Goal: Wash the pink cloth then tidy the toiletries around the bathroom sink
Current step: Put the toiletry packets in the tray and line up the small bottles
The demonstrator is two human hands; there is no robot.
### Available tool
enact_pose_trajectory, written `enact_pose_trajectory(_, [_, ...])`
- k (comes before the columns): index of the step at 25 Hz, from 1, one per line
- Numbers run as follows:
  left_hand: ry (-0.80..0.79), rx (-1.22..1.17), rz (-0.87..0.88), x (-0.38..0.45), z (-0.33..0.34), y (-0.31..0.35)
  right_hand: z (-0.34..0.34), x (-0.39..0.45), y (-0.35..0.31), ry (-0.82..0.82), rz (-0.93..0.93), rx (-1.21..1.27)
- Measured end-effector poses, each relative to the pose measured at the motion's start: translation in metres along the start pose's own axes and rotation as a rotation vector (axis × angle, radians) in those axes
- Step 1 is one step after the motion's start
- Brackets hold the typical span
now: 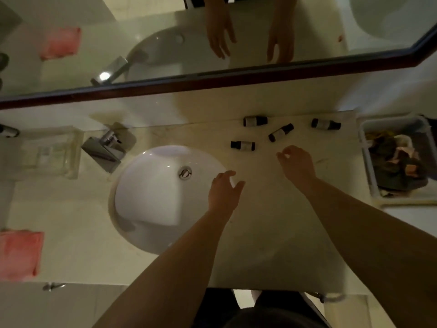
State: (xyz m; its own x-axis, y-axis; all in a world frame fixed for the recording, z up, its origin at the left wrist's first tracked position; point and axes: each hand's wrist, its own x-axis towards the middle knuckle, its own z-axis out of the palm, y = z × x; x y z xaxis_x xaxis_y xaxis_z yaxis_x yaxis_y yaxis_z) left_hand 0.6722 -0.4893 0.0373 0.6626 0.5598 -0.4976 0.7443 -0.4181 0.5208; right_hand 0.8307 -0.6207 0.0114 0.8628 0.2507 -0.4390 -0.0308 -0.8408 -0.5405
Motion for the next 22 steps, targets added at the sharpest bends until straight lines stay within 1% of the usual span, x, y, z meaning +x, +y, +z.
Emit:
enact_pose_trajectory(2, [0.002, -0.139, -0.057, 0.015, 0.012, 0.009, 0.003, 0.019, -0.003, 0.006, 0.082, 0.020])
enact_pose_trajectory(4, [-0.010, -0.265, -0.134, 0.035, 0.020, 0.022, 0.003, 0.038, -0.008, 0.062, 0.163, 0.099])
enact_pose_trajectory(6, [0.007, -0.340, -0.242, 0.060, 0.024, 0.031, 0.005, 0.054, -0.012, 0.105, 0.201, 0.159])
enact_pose_trajectory(10, [0.037, -0.366, -0.380, 0.107, 0.025, 0.043, 0.010, 0.076, -0.013, 0.111, 0.265, 0.172])
enact_pose_trajectory(14, [0.043, -0.528, -0.535, 0.131, 0.022, 0.053, 0.014, 0.091, -0.020, 0.049, 0.292, 0.221])
enact_pose_trajectory(16, [0.021, -0.603, -0.580, 0.141, 0.021, 0.057, 0.013, 0.096, -0.028, 0.019, 0.328, 0.220])
enact_pose_trajectory(19, [-0.074, -0.691, -0.595, 0.146, 0.019, 0.063, 0.014, 0.099, -0.035, 0.017, 0.324, 0.236])
enact_pose_trajectory(22, [0.004, -0.641, -0.605, 0.142, 0.020, 0.056, 0.013, 0.095, -0.027, 0.007, 0.289, 0.175])
